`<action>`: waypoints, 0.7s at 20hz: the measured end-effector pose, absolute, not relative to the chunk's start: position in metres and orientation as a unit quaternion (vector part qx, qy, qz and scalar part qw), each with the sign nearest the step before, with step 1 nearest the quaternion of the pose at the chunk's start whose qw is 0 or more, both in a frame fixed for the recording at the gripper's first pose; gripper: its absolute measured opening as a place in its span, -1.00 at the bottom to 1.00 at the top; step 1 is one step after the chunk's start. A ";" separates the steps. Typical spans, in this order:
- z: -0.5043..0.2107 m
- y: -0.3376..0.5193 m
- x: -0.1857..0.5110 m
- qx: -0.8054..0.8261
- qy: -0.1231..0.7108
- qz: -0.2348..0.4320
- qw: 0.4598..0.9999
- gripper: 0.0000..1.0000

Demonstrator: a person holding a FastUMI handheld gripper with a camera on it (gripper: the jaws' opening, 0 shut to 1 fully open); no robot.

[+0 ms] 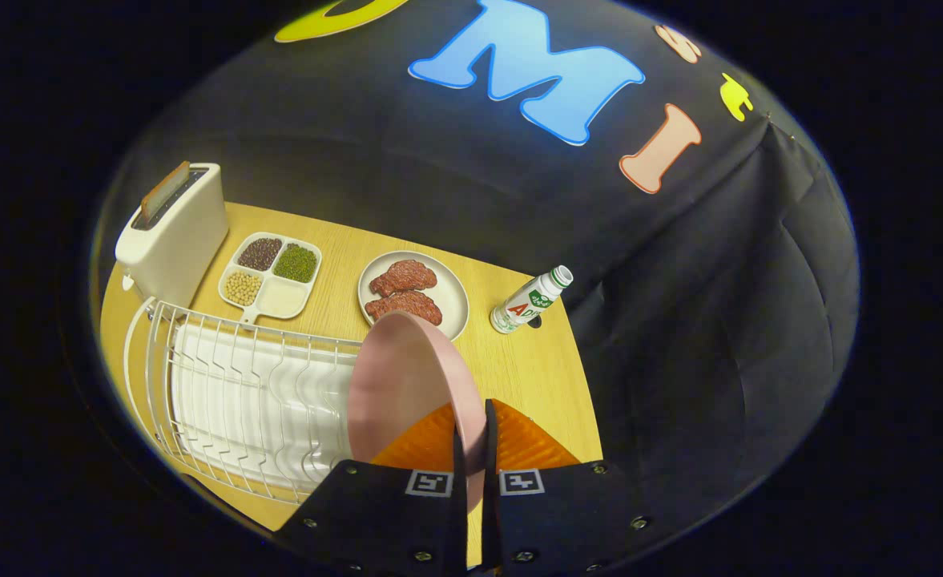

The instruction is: Take the plate from the dish rack, then take the spoon from the basket and place it into the plate.

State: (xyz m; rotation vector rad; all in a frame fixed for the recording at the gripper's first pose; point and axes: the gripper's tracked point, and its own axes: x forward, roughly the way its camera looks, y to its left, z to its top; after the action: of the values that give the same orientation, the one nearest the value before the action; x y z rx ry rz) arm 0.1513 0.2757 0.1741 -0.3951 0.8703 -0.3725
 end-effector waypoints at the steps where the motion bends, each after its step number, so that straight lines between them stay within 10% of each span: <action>1: 0.181 0.272 0.148 -0.184 0.411 -0.173 0.876 -0.86; 14: 0.214 0.173 0.023 -0.097 0.398 -0.159 0.899 -0.86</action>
State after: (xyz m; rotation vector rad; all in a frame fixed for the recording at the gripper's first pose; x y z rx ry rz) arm 0.0235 0.1731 0.2144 -0.2005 0.8233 -0.3285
